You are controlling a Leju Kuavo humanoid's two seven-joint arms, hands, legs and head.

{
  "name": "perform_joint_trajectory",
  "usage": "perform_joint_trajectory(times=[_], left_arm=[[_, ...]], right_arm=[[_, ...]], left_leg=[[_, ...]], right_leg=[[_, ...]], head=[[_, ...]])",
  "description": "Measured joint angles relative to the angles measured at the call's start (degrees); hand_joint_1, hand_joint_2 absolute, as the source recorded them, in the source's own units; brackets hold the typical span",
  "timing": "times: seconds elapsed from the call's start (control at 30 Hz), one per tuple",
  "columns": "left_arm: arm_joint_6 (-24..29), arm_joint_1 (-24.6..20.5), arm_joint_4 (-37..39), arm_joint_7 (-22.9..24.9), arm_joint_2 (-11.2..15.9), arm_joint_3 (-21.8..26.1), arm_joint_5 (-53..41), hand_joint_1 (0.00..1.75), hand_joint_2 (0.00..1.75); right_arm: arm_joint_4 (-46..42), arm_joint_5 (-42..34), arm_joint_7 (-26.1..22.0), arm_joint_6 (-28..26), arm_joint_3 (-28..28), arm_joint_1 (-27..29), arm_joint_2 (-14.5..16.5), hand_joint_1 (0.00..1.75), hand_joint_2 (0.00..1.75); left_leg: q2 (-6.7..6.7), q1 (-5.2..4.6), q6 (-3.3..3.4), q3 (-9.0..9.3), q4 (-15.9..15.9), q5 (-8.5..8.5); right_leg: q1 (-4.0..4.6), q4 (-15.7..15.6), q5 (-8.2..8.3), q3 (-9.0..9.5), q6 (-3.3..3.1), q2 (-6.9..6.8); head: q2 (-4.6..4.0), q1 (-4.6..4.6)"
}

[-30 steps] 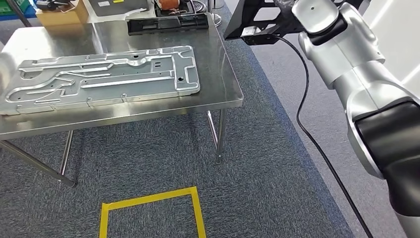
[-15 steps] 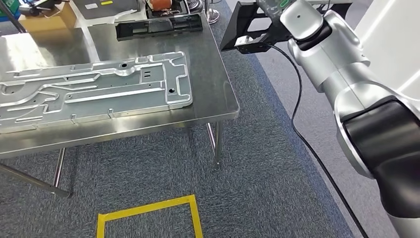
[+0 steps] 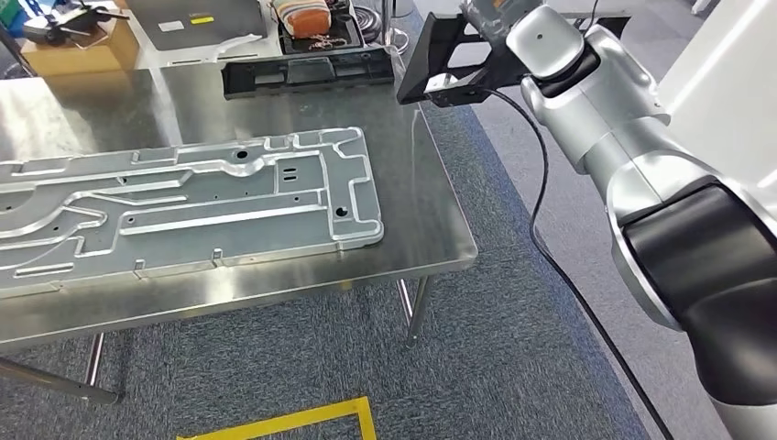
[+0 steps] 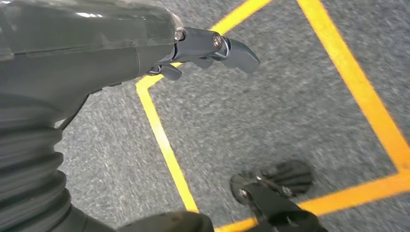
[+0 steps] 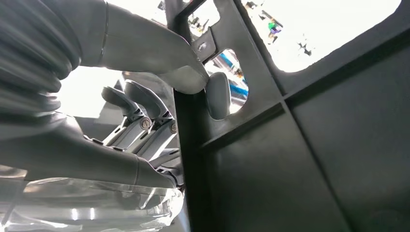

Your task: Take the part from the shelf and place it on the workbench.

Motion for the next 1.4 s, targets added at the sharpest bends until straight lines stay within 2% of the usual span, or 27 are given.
perform_joint_trajectory(times=[0.03,0.07,0.1,0.13,0.2,0.23,0.27,0.33,0.37,0.4,0.43,0.47,0.5,0.53,0.57,0.6,0.63,0.67,0.7,0.73,0.77,0.8,0.83,0.93,1.17,1.27,1.4], left_arm=[[-0.1,0.0,0.0,0.0,0.0,0.0,-0.1,0.00,1.75],[-0.2,0.2,0.0,0.0,0.0,0.0,-0.2,0.00,1.75],[-0.2,0.3,0.0,0.1,0.0,0.1,-0.3,0.00,1.75],[-0.3,0.5,0.0,0.2,0.0,0.1,-0.5,0.00,1.75],[-0.3,0.6,0.2,0.3,-0.2,0.1,-0.8,0.00,1.75],[-0.4,0.5,0.2,0.3,-0.3,0.2,-0.9,0.00,1.75],[-0.4,0.4,0.3,0.3,-0.4,0.2,-1.1,0.00,1.75],[-0.3,0.2,0.3,0.3,-0.2,0.2,-1.4,0.00,1.75],[-0.3,0.1,0.3,0.3,-0.1,0.2,-1.5,0.00,1.75],[-0.3,-0.1,0.3,0.2,0.0,0.2,-1.6,0.00,1.75],[-0.3,-0.2,0.3,0.2,0.0,0.2,-1.7,0.00,1.75],[-0.3,-0.4,0.3,0.2,0.0,0.2,-1.9,0.00,1.75],[-0.4,-0.5,0.3,0.3,0.0,0.2,-2.0,0.00,1.75],[-0.4,-0.5,0.3,0.3,0.1,0.2,-2.2,0.00,1.75],[-0.4,-0.6,0.3,0.4,0.1,0.2,-2.5,0.00,1.75],[-0.4,-0.7,0.3,0.5,0.1,0.2,-2.8,0.00,1.75],[-0.3,-0.7,0.3,0.6,0.1,0.1,-3.2,0.00,1.75],[-0.2,-0.8,0.3,0.6,0.2,0.0,-3.6,0.00,1.75],[0.0,-0.9,0.3,0.7,0.2,-0.1,-4.0,0.00,1.75],[0.2,-1.0,0.3,0.7,0.2,-0.2,-4.2,0.00,1.75],[0.4,-1.2,0.3,0.7,0.1,-0.3,-4.4,0.00,1.75],[0.5,-1.4,0.3,0.7,0.1,-0.4,-4.6,0.00,1.75],[0.6,-1.6,0.3,0.7,0.0,-0.5,-4.7,0.00,1.75],[0.8,-2.1,0.3,0.6,-0.1,-0.7,-5.0,0.00,1.75],[1.5,-3.0,0.3,0.8,-0.3,-1.0,-5.2,0.00,1.75],[2.7,-3.3,0.3,1.4,-0.3,-1.2,-5.5,0.00,1.75],[4.8,-3.4,0.3,2.0,-0.4,-1.8,-6.9,0.00,1.75]], right_arm=[[0.3,-0.2,0.3,0.0,0.0,0.1,0.2,1.75,1.75],[0.6,-0.3,0.7,0.0,0.0,0.3,0.6,1.75,1.75],[1.0,-0.4,1.5,-0.1,0.0,0.4,1.0,1.75,1.75],[1.5,-0.4,2.5,-0.3,0.0,0.5,1.6,1.75,1.75],[2.7,0.3,4.9,-0.7,0.0,1.0,3.4,1.75,1.75],[3.2,0.8,6.0,-0.8,0.0,1.4,4.5,1.75,1.75],[3.6,1.2,6.9,-1.0,0.0,1.7,5.8,1.75,1.75],[4.1,2.0,8.4,-1.4,0.0,2.2,8.5,1.75,1.75],[4.3,2.3,9.0,-1.8,0.1,2.5,9.8,1.75,1.75],[4.6,2.7,9.4,-2.3,0.1,2.9,11.0,1.75,1.75],[4.8,3.1,9.8,-2.7,0.2,3.5,12.2,1.75,1.75],[5.0,3.3,10.0,-3.2,0.4,4.2,13.3,1.75,1.75],[5.2,3.5,10.3,-3.6,0.6,5.1,14.3,1.75,1.75],[5.5,3.6,10.5,-3.9,0.9,6.1,15.2,1.75,1.75],[5.7,3.6,10.7,-4.3,1.1,7.1,16.0,1.75,1.75],[5.9,3.6,10.9,-4.6,1.2,8.0,16.8,1.75,1.75],[6.1,3.6,11.0,-5.1,1.3,8.7,17.5,1.75,1.75],[6.3,3.6,11.0,-5.6,1.5,9.4,18.0,1.75,1.75],[6.5,3.6,11.1,-6.1,1.8,9.9,18.6,1.75,1.75],[6.6,3.6,11.1,-6.5,2.1,10.4,19.1,1.75,1.75],[6.7,3.6,11.1,-6.8,2.4,10.7,19.4,1.75,1.75],[6.8,3.6,11.2,-7.1,2.6,11.1,19.8,1.75,1.75],[6.9,3.6,11.3,-7.3,2.8,11.3,19.9,1.75,1.75],[7.0,3.6,11.4,-8.1,3.2,11.6,20.4,1.75,1.75],[6.9,3.6,10.9,-12.3,4.1,13.3,21.4,1.75,1.75],[6.3,3.5,10.2,-14.9,4.1,15.0,21.7,1.75,1.75],[5.3,3.6,9.7,-17.4,4.1,18.4,21.9,1.75,1.75]], left_leg=[[-0.28,-0.10,0.06,1.04,0.0,-0.87],[-0.58,-0.23,0.11,2.17,0.0,-1.77],[-0.81,-0.39,0.13,3.38,0.0,-2.72],[-0.98,-0.50,0.15,4.46,-0.1,-3.65],[-1.21,-0.76,-0.05,6.36,0.0,-5.44],[-1.33,-0.79,-0.26,6.99,-0.1,-6.20],[-1.41,-0.86,-0.56,7.60,0.0,-6.53],[-1.38,-1.04,-1.23,7.61,1.5,-6.15],[-1.21,-1.09,-1.63,6.75,3.6,-5.45],[-1.05,-1.02,-2.07,5.11,6.4,-5.12],[-0.88,-0.75,-2.48,2.92,9.6,-5.53],[-0.72,-0.44,-2.93,0.54,12.7,-6.89],[-0.61,-0.09,-3.35,-1.65,14.8,-9.03],[-0.48,0.24,-3.79,-3.33,15.7,-11.24],[-0.32,0.54,-4.18,-4.30,15.1,-12.35],[-0.16,0.83,-4.53,-4.58,13.0,-11.66],[-0.03,1.12,-4.84,-4.31,9.7,-8.94],[0.08,1.41,-5.04,-3.93,5.7,-4.49],[0.21,1.56,-4.91,-3.54,2.6,-0.84],[0.22,1.60,-4.58,-3.44,0.5,2.01],[0.21,1.59,-4.11,-3.54,-0.3,3.37],[0.14,1.53,-3.66,-3.58,-0.1,3.31],[-0.02,1.52,-3.49,-3.71,-0.1,3.55],[-0.49,1.47,-3.15,-3.75,-0.1,3.45],[-0.86,1.15,-2.17,-3.76,-0.1,2.94],[-0.84,1.03,-2.04,-3.73,-0.1,2.90],[-0.82,0.93,-1.99,-3.70,0.0,2.92]], right_leg=[[0.22,0.3,-2.26,-1.85,-0.10,0.00],[0.50,-0.7,-3.56,-3.03,-0.34,0.00],[0.87,-3.2,-2.94,-3.68,-0.82,0.02],[1.38,-6.7,0.33,-3.93,-1.57,0.04],[2.47,-13.6,10.76,-3.84,-3.05,0.65],[2.84,-15.4,14.64,-3.60,-3.57,1.00],[3.01,-16.3,16.30,-3.28,-3.95,1.30],[2.69,-16.8,15.74,-1.88,-4.57,1.35],[2.40,-17.2,15.35,-1.02,-4.92,1.29],[2.08,-17.6,14.98,-0.11,-5.08,1.27],[1.84,-17.9,14.53,0.70,-5.11,1.24],[1.60,-18.1,13.99,1.41,-5.05,1.22],[1.38,-18.2,13.40,2.10,-4.84,1.23],[1.17,-18.1,12.74,2.83,-4.61,1.23],[0.96,-18.0,12.05,3.57,-4.37,1.22],[0.76,-17.9,11.32,4.30,-4.12,1.20],[0.60,-17.7,10.56,4.96,-3.84,1.16],[0.55,-17.3,9.79,5.44,-3.50,1.14],[0.57,-17.0,9.11,5.63,-3.15,1.21],[0.65,-16.6,8.48,5.65,-2.75,1.25],[0.74,-16.4,8.02,5.58,-2.39,1.29],[0.76,-16.2,7.69,5.51,-2.34,1.29],[0.74,-16.1,7.48,5.54,-2.54,1.21],[0.68,-16.4,7.41,5.83,-3.42,0.89],[0.55,-17.4,7.21,6.36,-3.67,0.49],[0.47,-17.5,7.18,6.39,-3.23,0.45],[0.25,-17.5,7.20,6.42,-1.36,0.42]], head=[[0.00,0.00],[0.00,0.01],[0.00,0.01],[0.00,0.01],[0.00,0.00],[0.00,0.01],[0.00,0.01],[0.00,0.02],[0.00,0.00],[0.00,-0.01],[0.00,-0.01],[0.00,-0.02],[0.00,-0.02],[0.00,-0.02],[0.00,-0.02],[0.00,-0.02],[0.00,-0.02],[0.00,-0.02],[0.00,-0.02],[0.00,-0.01],[0.00,0.00],[0.00,0.00],[0.00,0.01],[0.00,0.02],[0.00,0.01],[0.00,0.01],[0.00,0.01]])
